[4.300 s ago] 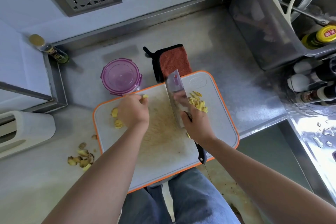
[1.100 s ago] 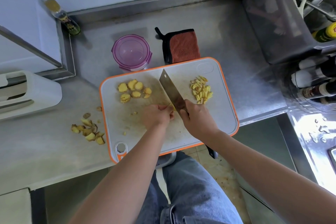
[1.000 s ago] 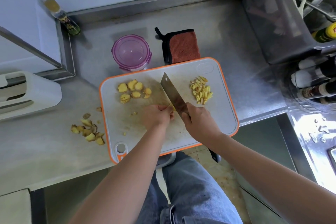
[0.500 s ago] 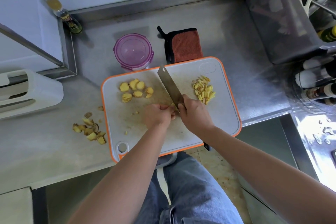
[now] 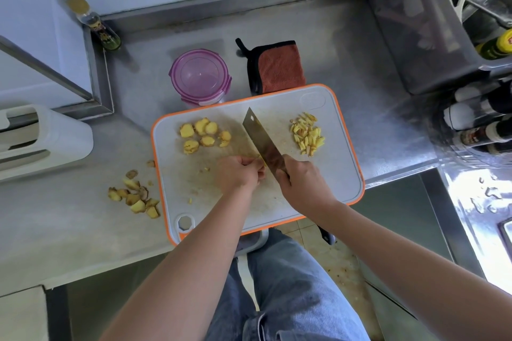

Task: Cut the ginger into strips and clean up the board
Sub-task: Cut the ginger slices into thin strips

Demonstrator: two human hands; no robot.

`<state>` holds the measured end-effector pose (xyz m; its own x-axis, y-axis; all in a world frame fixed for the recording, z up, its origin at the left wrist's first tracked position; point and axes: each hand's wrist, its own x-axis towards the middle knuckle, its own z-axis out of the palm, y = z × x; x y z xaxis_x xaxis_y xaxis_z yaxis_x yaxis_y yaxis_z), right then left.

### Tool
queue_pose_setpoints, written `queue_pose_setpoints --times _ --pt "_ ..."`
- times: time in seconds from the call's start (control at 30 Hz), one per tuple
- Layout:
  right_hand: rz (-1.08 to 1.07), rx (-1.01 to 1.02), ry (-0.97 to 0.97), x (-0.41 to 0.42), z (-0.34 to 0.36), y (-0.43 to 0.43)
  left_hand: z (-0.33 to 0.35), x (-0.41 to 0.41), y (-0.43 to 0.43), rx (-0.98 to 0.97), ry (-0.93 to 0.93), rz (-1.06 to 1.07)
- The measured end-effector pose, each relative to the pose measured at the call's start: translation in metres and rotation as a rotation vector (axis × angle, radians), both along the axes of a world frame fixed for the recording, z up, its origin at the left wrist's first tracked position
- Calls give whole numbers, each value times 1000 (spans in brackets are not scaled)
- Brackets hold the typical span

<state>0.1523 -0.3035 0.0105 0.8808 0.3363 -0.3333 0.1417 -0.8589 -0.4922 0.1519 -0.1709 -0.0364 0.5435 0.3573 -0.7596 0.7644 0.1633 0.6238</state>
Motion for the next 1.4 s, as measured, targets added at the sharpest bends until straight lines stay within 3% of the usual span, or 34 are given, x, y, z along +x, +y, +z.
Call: queue_pose_setpoints --times 0.5,1.4 --pt "-103 49 -47 20 -7 21 -11 -1 0 -32 1 5" --pt "-53 -29 16 -6 -4 11 -3 -4 -5 160 -58 -56"
